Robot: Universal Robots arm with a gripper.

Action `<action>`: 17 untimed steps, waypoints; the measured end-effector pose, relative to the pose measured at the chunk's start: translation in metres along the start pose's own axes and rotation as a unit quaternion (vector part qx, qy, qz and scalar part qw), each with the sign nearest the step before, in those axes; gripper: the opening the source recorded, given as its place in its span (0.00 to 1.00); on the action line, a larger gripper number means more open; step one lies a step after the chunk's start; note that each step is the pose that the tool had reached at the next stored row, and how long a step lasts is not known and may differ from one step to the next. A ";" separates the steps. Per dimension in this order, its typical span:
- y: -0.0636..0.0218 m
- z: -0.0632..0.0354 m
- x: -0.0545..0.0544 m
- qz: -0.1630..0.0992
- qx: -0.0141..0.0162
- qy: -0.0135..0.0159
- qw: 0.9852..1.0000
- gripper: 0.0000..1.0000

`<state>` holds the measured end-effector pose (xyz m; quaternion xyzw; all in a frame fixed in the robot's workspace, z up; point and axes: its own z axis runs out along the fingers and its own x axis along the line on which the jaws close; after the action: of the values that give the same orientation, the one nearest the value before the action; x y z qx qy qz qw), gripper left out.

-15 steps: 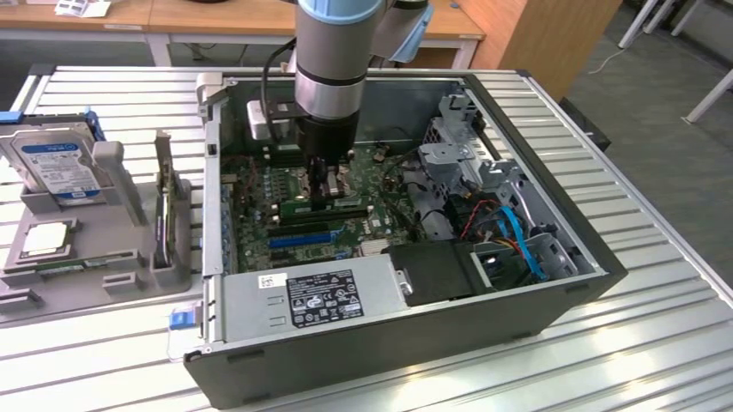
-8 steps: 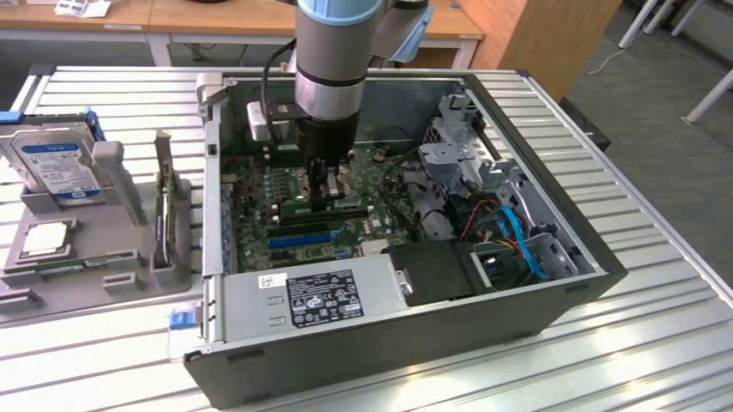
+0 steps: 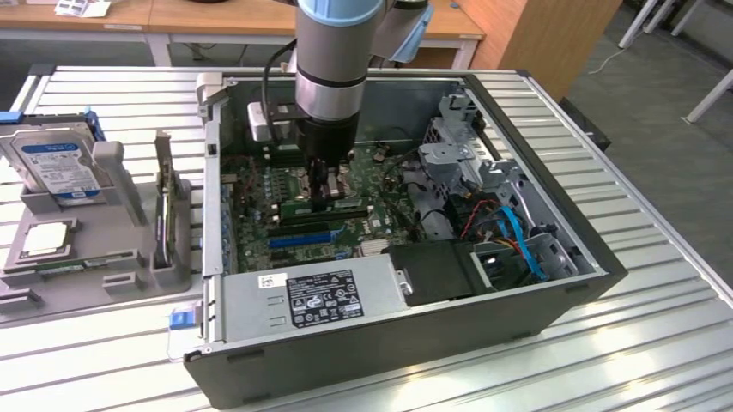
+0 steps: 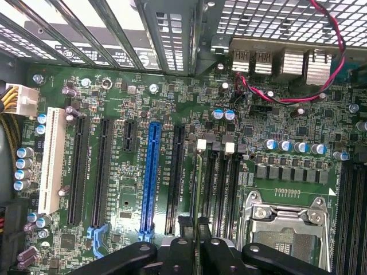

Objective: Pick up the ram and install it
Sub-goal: 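Insert the ram into the slot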

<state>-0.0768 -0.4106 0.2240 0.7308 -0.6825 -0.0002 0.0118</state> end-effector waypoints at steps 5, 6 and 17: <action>-0.0001 0.0000 0.000 0.000 0.000 0.000 1.000 0.13; -0.0001 0.0000 0.000 0.000 0.000 0.000 1.000 0.13; -0.0001 0.0000 0.000 0.009 0.000 0.000 1.000 0.13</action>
<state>-0.0767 -0.4103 0.2239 0.7245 -0.6892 -0.0003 0.0117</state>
